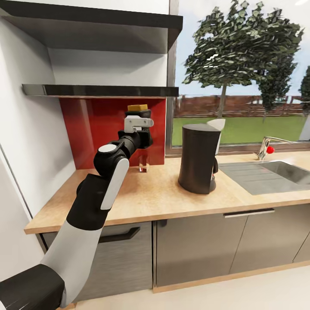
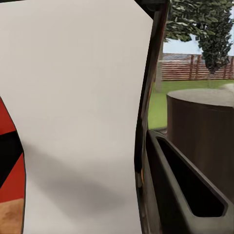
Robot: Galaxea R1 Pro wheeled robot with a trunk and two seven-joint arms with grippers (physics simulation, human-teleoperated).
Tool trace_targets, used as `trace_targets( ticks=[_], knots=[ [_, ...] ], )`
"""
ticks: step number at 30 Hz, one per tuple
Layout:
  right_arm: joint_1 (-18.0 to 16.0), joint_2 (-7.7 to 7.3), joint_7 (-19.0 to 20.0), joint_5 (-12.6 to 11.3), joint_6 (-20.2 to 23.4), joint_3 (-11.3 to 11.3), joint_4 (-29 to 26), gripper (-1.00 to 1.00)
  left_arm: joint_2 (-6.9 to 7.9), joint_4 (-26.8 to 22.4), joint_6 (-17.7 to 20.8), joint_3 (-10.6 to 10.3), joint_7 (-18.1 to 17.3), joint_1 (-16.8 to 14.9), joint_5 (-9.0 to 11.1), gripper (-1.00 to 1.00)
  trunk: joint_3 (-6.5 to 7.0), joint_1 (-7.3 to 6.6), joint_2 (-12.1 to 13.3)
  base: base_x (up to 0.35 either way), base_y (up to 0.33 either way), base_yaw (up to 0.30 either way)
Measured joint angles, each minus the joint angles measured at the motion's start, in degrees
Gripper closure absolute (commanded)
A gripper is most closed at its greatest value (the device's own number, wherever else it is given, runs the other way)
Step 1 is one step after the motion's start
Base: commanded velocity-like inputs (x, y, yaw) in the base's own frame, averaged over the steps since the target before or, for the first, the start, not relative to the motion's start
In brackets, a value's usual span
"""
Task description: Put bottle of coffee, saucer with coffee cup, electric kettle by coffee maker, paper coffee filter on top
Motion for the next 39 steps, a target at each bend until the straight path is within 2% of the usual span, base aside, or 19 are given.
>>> trace_targets(
  ticks=[10, 12, 17, 25, 39],
  knots=[
    [0.0, 0.00, 0.0, 0.0, 0.0, 0.0, 0.0, -1.00, 0.00, 0.0, 0.0, 0.0, 0.0, 0.0, 0.0, 1.00, -1.80, 2.20, -4.0, 0.000, 0.000, 0.000],
    [0.0, 0.00, 0.0, 0.0, 0.0, 0.0, 0.0, -1.00, 0.00, 0.0, -0.2, -0.1, 0.0, 1.2, 0.1, 1.00, -2.16, 2.64, -4.8, 0.000, 0.000, 0.000],
    [0.0, 0.00, 0.0, 0.0, 0.0, 0.0, 0.0, -1.00, 0.00, 0.0, -1.2, -0.1, 0.0, 1.6, 0.0, 1.00, -3.05, 3.74, -6.8, 0.000, 0.000, 0.000],
    [0.0, -0.07, -0.1, -0.1, 0.0, -0.1, -0.1, -1.00, 0.00, 0.1, -1.6, -0.1, 0.0, 1.7, -0.1, 1.00, -3.06, 3.74, -6.8, 0.000, -0.026, 0.000],
    [0.0, 0.25, -0.1, -0.5, 0.1, -0.1, -0.1, -1.00, 0.00, 0.3, -1.6, -0.1, 0.0, 1.8, 0.0, 1.00, -3.06, 3.74, -6.8, 0.000, -0.229, 0.000]
  ],
)
